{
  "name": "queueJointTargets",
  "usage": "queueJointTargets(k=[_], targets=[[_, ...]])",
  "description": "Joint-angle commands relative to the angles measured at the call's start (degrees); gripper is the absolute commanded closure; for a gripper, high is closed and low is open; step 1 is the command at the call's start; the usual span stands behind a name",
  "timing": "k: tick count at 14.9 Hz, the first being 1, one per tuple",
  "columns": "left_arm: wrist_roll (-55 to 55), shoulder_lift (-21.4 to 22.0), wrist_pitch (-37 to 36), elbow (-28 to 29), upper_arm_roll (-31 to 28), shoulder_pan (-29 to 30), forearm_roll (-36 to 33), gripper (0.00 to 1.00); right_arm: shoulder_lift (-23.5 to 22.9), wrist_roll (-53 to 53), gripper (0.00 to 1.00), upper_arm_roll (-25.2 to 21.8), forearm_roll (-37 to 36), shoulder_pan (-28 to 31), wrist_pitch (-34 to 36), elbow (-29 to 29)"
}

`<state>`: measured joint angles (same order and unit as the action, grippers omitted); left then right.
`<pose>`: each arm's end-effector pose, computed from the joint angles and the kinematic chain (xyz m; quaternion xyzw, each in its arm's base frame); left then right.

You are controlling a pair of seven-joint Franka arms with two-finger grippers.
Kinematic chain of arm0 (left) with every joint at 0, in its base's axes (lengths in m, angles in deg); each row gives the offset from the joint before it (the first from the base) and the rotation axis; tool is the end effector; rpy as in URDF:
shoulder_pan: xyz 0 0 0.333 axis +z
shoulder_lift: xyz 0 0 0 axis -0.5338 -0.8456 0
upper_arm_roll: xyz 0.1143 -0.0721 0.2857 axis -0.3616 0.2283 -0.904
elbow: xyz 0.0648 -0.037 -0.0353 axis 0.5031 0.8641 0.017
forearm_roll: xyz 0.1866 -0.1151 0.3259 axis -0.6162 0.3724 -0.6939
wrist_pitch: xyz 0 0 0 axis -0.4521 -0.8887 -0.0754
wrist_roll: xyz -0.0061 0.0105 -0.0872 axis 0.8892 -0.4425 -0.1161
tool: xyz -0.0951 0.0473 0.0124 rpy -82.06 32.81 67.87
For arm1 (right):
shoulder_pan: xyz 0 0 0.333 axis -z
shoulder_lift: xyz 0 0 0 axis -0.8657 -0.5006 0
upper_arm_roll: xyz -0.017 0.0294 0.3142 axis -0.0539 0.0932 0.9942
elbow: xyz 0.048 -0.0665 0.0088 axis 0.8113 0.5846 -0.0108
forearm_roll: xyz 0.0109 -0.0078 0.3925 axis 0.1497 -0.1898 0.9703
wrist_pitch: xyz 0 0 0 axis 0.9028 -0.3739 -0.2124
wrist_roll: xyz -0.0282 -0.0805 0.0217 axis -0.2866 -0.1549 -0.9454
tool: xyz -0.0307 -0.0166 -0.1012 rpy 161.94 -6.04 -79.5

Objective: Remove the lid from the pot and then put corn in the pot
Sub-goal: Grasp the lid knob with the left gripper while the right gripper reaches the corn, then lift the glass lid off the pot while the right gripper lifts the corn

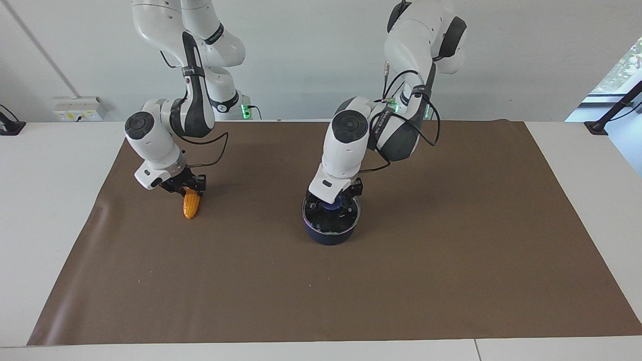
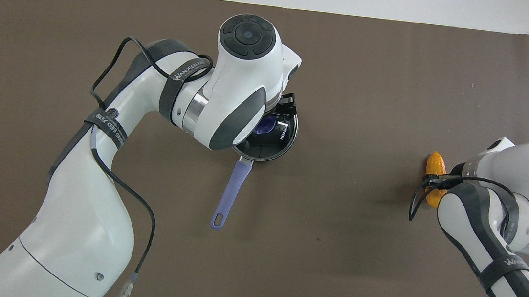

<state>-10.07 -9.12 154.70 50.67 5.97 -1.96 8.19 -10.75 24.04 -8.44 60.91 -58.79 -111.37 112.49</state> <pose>0.5741 -0.4396 0.4126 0.9973 0.0533 -0.0435 0.0262 0.5074 -0.0334 0.3023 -0.9992 -0.0102 0.0372 0.0138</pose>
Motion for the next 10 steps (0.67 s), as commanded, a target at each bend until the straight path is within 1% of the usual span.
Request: queueJointTargets(k=[1, 2, 3, 4, 6, 7, 8, 10], targets=[[0.82, 0.51, 1.29, 1.26, -0.71, -0.67, 0.16, 0.07, 0.70, 0.17, 0.78, 0.38, 0.74, 0.51, -0.80, 1.07], [1.43, 0.60, 1.29, 1.26, -0.71, -0.67, -0.01, 0.09, 0.70, 0.17, 0.85, 0.38, 0.74, 0.33, -0.28, 0.63], [1.61, 0.60, 1.29, 1.26, -0.71, -0.67, -0.01, 0.10, 0.61, 0.17, 0.90, 0.38, 0.74, 0.16, 1.38, -0.15], [1.78, 0.60, 1.29, 1.26, -0.71, -0.67, -0.01, 0.12, 0.26, 0.26, 0.90, 0.38, 0.74, -0.11, 4.36, -2.51], [1.87, 0.69, 1.38, 1.79, -0.71, -0.75, -0.01, 0.17, -0.96, 0.17, 0.90, 0.47, 0.48, -0.29, 12.35, -9.71], [1.87, 0.69, 1.29, 1.88, -0.71, -0.75, -0.01, 0.19, -1.41, 0.17, 0.96, 0.47, 0.31, -1.24, 16.21, -13.40], [1.96, 0.77, 1.29, 1.88, -0.71, -0.75, -0.01, 0.21, -2.11, 0.26, 1.00, 0.47, 0.39, -2.47, 20.08, -17.61], [2.05, 0.86, 1.29, 2.31, -0.71, -0.75, -0.01, 0.26, -2.72, 2.70, 1.00, 0.47, 0.39, -3.97, 25.81, -24.56]])
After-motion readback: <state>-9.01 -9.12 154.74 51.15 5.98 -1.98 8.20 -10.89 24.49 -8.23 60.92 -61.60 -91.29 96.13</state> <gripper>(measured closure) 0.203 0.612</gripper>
